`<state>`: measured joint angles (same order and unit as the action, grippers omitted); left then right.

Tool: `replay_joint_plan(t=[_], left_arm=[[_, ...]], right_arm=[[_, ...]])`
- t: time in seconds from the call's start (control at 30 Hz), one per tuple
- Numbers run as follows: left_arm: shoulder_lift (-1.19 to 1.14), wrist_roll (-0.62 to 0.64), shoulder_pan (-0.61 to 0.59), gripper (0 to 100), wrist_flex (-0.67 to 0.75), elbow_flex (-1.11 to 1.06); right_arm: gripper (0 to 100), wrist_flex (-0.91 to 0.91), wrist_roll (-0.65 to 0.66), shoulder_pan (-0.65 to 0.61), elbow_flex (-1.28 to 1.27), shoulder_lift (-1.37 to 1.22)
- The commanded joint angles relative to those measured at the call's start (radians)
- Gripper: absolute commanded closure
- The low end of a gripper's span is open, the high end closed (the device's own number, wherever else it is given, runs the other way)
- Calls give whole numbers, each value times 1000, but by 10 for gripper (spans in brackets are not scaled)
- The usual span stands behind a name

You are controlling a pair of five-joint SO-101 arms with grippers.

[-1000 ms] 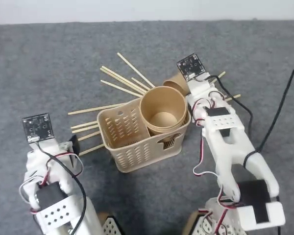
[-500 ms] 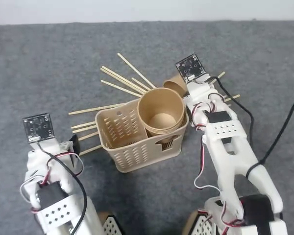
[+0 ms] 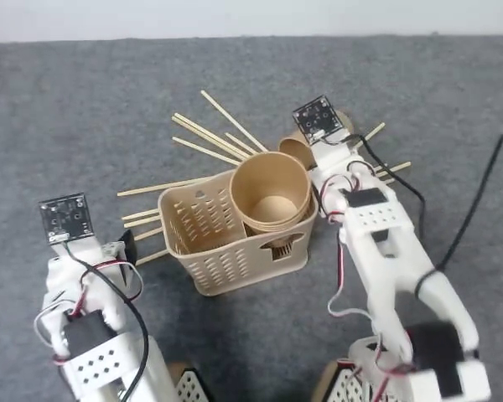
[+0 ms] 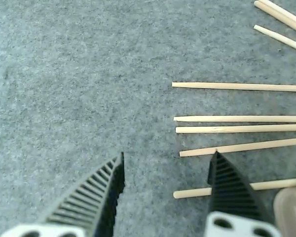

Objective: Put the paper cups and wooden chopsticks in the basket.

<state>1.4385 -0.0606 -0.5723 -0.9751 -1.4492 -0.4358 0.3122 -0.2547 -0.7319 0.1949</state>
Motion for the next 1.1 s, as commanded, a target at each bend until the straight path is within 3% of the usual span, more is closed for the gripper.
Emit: replay_joint_plan(t=[0.0,0.47,0.8,1.07], left_arm=[[8,11,-6,739,18,2],[8,11,-3,739,18,1],[8,11,-3,739,20,-8],[8,11,-2,739,20,-10]], right_arm=[[816,8,-11,16,118,-71],[823,134,-2,81,152,-131],[992,269,157,114,160,-274],[991,193,49,151,157,-147]])
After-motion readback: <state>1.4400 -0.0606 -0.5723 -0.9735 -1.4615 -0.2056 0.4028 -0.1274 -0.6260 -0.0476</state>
